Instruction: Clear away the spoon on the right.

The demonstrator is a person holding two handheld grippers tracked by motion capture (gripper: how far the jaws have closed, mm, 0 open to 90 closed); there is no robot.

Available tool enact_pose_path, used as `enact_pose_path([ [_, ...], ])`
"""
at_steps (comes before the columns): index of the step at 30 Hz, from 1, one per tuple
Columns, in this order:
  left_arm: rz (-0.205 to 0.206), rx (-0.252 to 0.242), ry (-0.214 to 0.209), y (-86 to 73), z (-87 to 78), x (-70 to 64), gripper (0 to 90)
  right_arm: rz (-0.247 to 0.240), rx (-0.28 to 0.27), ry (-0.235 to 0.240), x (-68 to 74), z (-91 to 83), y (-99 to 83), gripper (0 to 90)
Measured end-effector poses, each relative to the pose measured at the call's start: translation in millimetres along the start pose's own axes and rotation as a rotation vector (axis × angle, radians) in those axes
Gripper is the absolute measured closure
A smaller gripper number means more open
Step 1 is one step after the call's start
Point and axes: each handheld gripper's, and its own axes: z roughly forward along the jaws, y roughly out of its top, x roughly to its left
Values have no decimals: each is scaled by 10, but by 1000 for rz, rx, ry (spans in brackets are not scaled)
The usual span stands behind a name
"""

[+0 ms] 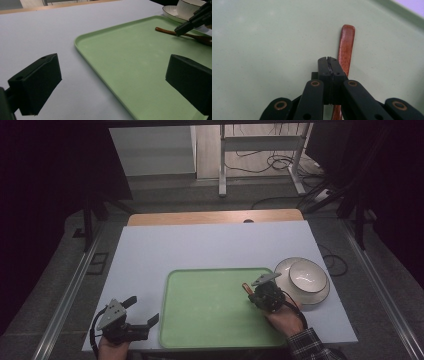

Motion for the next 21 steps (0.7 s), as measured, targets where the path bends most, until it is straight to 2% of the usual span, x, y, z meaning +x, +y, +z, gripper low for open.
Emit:
enact_pose_path([
  [21,1,1,2,0,0,0,0,75,1,-57,-226,-49,-91,900],
])
